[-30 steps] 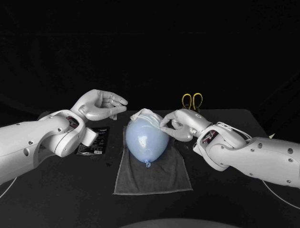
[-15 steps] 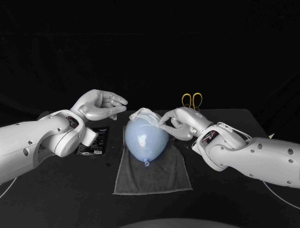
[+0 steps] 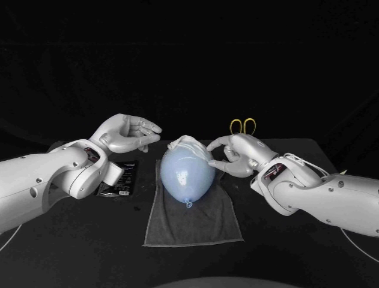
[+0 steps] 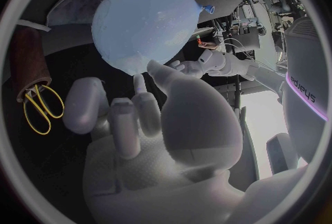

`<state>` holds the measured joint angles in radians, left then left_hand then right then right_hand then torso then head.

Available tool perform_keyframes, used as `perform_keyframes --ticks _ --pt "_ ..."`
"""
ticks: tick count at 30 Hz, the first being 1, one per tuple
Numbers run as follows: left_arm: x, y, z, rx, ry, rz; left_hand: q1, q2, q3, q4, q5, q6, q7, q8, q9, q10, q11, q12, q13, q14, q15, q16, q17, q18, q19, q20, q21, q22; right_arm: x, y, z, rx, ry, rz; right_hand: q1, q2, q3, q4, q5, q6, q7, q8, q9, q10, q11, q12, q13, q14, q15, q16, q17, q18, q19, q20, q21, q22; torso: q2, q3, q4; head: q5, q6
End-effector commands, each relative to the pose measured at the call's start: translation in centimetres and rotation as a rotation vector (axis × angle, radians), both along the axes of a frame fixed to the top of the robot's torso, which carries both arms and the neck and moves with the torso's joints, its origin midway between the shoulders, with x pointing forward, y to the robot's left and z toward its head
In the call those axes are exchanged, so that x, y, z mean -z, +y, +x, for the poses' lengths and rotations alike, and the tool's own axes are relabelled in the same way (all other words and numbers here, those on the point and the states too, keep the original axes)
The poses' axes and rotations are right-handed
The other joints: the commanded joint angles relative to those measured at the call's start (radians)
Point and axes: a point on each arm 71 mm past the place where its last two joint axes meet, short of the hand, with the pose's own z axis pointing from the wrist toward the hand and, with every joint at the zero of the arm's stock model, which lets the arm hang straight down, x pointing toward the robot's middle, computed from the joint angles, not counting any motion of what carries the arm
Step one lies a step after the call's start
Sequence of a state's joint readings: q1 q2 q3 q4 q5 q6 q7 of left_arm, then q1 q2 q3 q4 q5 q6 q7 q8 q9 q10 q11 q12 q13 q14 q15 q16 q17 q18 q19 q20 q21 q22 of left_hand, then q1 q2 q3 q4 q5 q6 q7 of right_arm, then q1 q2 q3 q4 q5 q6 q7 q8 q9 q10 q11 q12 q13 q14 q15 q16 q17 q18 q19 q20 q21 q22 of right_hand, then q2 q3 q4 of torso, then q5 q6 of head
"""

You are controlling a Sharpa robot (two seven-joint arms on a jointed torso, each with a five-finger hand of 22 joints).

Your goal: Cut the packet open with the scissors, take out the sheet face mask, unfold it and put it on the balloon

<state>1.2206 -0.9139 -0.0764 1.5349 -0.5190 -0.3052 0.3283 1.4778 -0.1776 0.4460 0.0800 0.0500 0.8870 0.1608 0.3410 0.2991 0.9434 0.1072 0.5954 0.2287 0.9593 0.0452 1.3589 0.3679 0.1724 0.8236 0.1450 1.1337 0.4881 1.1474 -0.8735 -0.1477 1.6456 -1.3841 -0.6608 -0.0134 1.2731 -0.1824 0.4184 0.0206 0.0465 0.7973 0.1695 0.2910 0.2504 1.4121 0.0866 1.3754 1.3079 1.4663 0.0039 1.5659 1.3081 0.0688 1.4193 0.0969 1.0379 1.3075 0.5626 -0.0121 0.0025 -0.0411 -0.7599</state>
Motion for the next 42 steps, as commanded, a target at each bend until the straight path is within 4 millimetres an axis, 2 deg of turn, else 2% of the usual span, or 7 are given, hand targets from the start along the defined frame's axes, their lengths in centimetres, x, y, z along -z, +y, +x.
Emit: perform_keyframes --ticks 1,9,15,20,28,38,42 --pt "-0.1 -0.2 -0.1 0.019 -0.003 -0.016 -0.001 0.007 0.005 0.001 -0.002 0.0 0.009 -0.006 -0.001 -0.009 -0.001 0.007 0.001 -0.002 -0.001 0.005 0.001 0.011 -0.001 -0.002 0.004 0.001 0.6 0.2 -0.2 -0.1 0.034 -0.096 0.008 -0.028 -0.036 -0.002 0.002 -0.054 0.001 -0.041 -0.015 -0.034 0.0 -0.022 0.047 0.097 0.009 -0.006 0.236 0.026 -0.023 0.005 -0.045 0.128 0.0 0.0008 0.0003 0.0 -0.002" --pt "-0.1 -0.1 0.0 0.017 -0.003 -0.016 -0.001 0.007 0.006 0.001 -0.002 -0.001 0.01 -0.006 -0.001 -0.011 0.0 0.008 0.002 -0.003 0.0 0.005 0.001 0.011 -0.001 -0.002 0.004 0.001 1.0 -0.4 0.2 -0.135 0.029 -0.184 0.032 -0.035 -0.113 0.009 0.002 -0.142 -0.005 -0.091 -0.041 -0.082 -0.007 -0.055 0.013 0.089 0.006 -0.012 0.218 0.041 -0.055 0.012 -0.113 0.113 0.002 0.0009 -0.0007 0.001 -0.001" --pt "-0.1 -0.1 0.0 0.017 -0.003 -0.016 -0.001 0.007 0.006 0.001 -0.002 -0.001 0.01 -0.007 -0.002 -0.012 0.0 0.008 0.002 -0.003 0.0 0.005 0.001 0.01 -0.001 -0.002 0.004 0.001 1.2 -0.4 0.9 -0.135 0.025 -0.196 0.054 -0.01 -0.138 0.018 0.002 -0.053 -0.01 -0.063 -0.018 -0.078 -0.009 -0.045 0.019 0.09 0.004 -0.01 0.222 0.04 -0.053 0.012 -0.103 0.116 0.0 0.0005 0.0001 -0.001 0.0" --pt "-0.1 -0.1 0.0 0.019 -0.001 -0.016 -0.001 0.007 0.006 0.001 -0.002 -0.001 0.01 -0.007 -0.002 -0.012 0.0 0.008 0.002 -0.003 0.0 0.005 0.001 0.01 -0.001 -0.002 0.004 0.001 0.9 -0.2 1.5 -0.123 0.023 -0.148 0.067 0.034 -0.144 0.038 0.002 -0.021 -0.015 -0.055 -0.013 -0.056 -0.014 -0.024 0.035 0.097 0.0 -0.003 0.242 0.033 -0.036 0.009 -0.059 0.127 0.002 0.0011 0.0018 -0.002 0.0" --pt "-0.1 -0.1 -0.1 0.021 0.003 -0.017 -0.002 0.01 0.009 0.002 -0.002 -0.001 0.01 -0.007 -0.002 -0.015 0.0 0.01 0.003 -0.004 0.001 0.004 0.001 0.01 -0.002 -0.001 0.004 0.001 0.5 0.1 2.0 -0.11 0.04 -0.093 0.073 0.068 -0.152 0.061 0.002 0.02 -0.013 -0.047 -0.009 -0.04 -0.012 -0.01 0.046 0.102 0.0 0.002 0.256 0.028 -0.022 0.007 -0.03 0.133 0.003 0.0 0.0001 0.0 -0.004" --pt "-0.1 -0.8 -0.3 0.077 -0.047 0.048 -0.001 0.0 0.018 -0.001 -0.002 0.002 0.012 -0.008 -0.006 -0.069 0.01 -0.014 -0.01 -0.013 0.008 0.001 0.0 0.01 -0.009 0.004 0.004 0.003 -0.2 0.3 2.0 -0.095 0.012 -0.083 0.078 0.052 -0.179 0.07 0.001 0.002 0.0 -0.069 -0.017 -0.044 -0.002 -0.013 0.039 0.102 0.008 0.002 0.254 0.028 -0.022 0.011 -0.034 0.132 0.001 0.0008 -0.0001 0.0 -0.006" --pt "-0.2 -1.7 -0.5 0.111 -0.13 0.131 -0.016 -0.033 0.011 0.002 -0.001 -0.023 0.012 -0.023 -0.016 -0.176 0.041 -0.1 -0.059 -0.042 0.035 -0.013 -0.005 0.005 -0.03 0.022 -0.008 -0.002 -0.2 0.3 2.1 -0.092 0.008 -0.092 0.085 0.045 -0.193 0.072 0.001 -0.013 0.005 -0.082 -0.022 -0.05 0.003 -0.018 0.034 0.101 0.012 0.001 0.252 0.029 -0.025 0.015 -0.042 0.13 0.001 0.0005 0.0 -0.001 -0.003"
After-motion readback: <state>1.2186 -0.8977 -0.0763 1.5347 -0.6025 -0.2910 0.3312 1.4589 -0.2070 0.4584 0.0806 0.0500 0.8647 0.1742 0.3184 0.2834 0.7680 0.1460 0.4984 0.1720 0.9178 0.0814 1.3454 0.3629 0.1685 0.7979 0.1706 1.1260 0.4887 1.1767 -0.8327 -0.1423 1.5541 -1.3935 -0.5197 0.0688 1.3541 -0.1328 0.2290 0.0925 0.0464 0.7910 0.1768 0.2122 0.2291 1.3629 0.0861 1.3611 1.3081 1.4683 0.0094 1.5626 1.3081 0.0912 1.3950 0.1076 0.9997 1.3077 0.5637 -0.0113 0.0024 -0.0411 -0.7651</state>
